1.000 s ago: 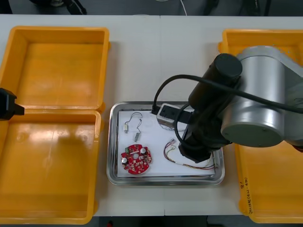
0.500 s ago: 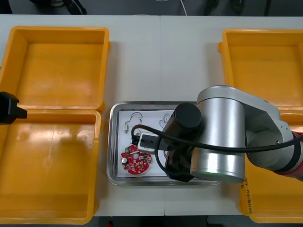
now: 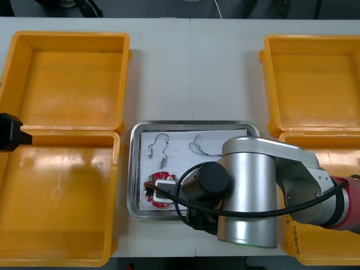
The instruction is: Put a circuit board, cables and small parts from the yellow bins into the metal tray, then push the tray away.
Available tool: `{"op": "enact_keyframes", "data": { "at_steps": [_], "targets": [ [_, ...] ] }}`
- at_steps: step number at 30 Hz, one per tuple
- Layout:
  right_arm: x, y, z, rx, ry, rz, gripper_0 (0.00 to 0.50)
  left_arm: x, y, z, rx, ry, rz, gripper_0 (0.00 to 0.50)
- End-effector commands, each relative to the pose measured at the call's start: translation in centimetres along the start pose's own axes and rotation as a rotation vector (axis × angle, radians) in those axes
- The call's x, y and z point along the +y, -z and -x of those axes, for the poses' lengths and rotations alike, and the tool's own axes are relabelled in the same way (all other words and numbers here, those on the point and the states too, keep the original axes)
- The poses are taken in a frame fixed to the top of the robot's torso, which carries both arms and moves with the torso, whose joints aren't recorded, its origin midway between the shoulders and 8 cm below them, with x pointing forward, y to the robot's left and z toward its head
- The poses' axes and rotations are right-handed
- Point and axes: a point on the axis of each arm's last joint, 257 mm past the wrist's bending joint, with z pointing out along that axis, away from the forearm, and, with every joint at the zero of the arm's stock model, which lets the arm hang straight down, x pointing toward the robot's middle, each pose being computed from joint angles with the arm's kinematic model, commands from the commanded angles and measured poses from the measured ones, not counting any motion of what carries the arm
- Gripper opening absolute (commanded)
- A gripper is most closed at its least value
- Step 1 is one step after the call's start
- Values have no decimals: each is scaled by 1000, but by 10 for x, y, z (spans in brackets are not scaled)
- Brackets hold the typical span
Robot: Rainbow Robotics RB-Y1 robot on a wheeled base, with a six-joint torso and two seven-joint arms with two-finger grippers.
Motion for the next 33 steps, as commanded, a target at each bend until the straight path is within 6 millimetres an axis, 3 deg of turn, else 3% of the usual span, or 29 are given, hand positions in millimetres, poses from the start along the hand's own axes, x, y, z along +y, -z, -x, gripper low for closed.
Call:
{"op": "enact_keyframes", "data": {
  "at_steps": [1,19,33],
  "targets": [
    [21,-5,3,-24,61,10,500,5,1,-12,20,-141,35,500],
    [42,-30,-7,29,105,-5,500,6,-2,-18,41,-159,41,500],
    [53,-48,-2,25,134,-7,500,5,-2,-18,44,-158,40,500]
  ]
}}
